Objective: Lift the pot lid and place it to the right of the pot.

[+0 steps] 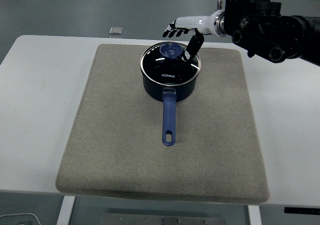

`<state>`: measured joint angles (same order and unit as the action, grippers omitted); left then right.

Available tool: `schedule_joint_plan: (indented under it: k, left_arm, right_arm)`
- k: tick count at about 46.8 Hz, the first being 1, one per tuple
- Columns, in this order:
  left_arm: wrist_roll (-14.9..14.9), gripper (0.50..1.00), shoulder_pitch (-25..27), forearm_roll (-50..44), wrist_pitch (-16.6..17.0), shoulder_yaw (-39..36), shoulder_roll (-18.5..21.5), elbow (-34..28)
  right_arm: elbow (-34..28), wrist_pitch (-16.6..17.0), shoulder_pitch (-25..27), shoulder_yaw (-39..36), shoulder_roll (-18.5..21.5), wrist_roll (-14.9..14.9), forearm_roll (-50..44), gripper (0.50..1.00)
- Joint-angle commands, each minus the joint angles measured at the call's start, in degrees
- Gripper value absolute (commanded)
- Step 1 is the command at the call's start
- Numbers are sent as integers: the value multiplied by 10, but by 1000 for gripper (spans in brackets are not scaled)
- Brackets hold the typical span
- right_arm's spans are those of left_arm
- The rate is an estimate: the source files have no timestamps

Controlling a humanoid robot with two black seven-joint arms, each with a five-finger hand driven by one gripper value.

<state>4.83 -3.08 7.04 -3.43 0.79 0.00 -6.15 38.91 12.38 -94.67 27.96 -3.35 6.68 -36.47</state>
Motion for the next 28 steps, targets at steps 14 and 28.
schedule_joint_plan:
  k: [14, 28]
  left_arm:
    - [0, 1000, 0, 0, 0, 0, 0, 0]
    - [0, 1000, 0, 0, 0, 0, 0, 0]
  right_arm:
    - [-4, -7, 1, 2, 17, -2, 0, 872]
    - [-9, -7, 6, 6, 26, -3, 0, 813]
